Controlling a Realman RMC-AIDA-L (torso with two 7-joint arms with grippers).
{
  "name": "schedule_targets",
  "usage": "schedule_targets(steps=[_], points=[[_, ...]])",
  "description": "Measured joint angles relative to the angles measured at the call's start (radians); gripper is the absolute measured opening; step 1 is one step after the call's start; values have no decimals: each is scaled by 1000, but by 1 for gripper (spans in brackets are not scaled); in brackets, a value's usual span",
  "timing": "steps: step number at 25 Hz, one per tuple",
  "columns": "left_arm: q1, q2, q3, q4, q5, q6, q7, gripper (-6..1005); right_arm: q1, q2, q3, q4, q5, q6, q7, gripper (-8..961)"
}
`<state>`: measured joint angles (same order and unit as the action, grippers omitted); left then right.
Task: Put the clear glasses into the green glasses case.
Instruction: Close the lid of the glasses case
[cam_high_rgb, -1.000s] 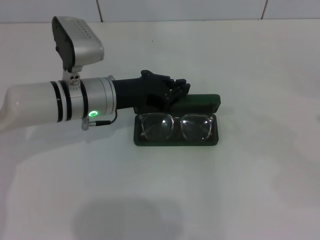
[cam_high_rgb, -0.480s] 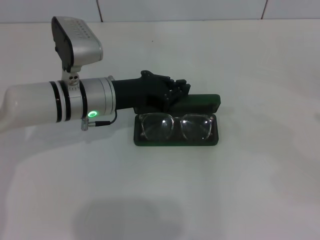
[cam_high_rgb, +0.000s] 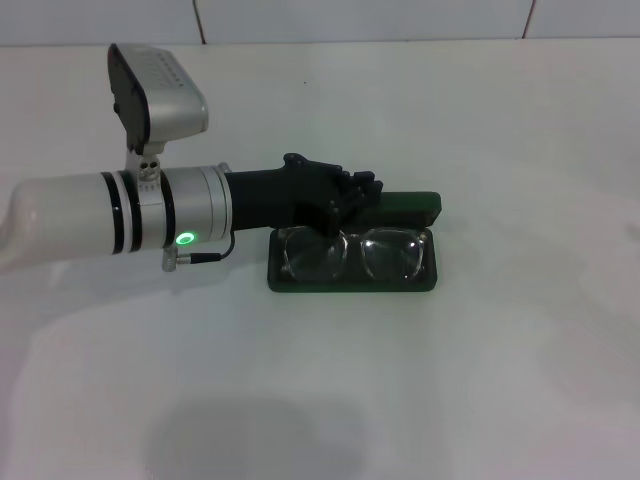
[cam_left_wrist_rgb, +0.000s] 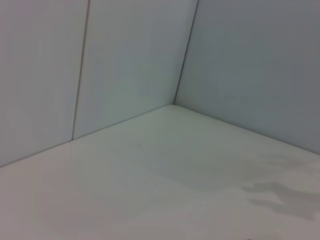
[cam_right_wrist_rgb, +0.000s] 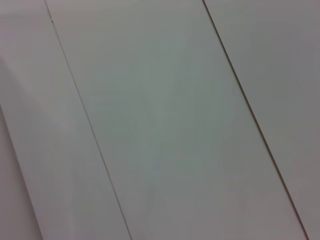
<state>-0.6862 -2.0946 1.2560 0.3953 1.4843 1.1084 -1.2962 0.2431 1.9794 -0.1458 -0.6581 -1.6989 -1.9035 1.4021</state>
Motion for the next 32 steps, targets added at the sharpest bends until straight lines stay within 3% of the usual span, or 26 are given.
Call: schedule_targets(steps=[32], points=[[42, 3, 37, 13, 57, 145, 53, 125, 30, 2, 0, 0, 7, -22, 0, 397]])
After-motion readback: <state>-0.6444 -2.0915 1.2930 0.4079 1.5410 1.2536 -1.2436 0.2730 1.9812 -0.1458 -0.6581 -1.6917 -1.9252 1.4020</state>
